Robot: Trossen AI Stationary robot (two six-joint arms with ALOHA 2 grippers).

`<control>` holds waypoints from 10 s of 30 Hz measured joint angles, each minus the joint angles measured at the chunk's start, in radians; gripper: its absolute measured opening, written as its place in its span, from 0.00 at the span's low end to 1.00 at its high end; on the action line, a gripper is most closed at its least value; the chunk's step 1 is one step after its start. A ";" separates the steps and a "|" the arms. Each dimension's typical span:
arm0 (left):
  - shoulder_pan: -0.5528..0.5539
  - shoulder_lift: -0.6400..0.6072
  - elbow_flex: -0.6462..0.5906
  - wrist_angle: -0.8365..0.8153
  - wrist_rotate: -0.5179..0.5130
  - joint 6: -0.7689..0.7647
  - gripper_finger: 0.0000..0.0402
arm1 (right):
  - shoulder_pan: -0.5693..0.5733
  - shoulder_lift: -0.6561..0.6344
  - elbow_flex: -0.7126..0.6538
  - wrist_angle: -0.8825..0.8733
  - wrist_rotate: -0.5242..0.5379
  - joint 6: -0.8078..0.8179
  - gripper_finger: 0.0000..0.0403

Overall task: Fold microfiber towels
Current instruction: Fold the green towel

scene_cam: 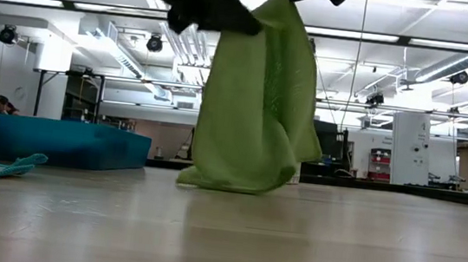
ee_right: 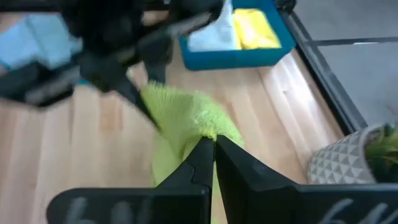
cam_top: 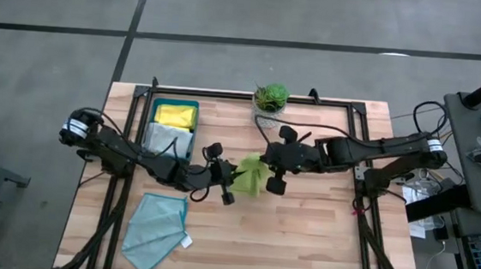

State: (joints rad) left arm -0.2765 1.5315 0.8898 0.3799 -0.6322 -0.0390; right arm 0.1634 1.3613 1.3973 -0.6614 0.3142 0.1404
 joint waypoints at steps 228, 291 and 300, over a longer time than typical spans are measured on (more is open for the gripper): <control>0.007 -0.175 0.316 -1.070 0.616 -0.222 0.00 | 0.137 -0.347 -0.505 0.160 0.019 0.103 0.02; 0.108 0.598 0.466 -0.002 0.450 0.072 0.45 | 0.402 -0.325 -0.460 -0.283 0.227 0.548 0.02; 0.159 0.722 0.587 0.012 0.466 0.071 0.45 | 0.402 -0.325 -0.463 -0.284 0.227 0.555 0.02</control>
State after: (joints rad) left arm -0.1170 2.2534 1.4765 0.3916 -0.1658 0.0322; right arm 0.5655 1.0359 0.9344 -0.9455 0.5415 0.6952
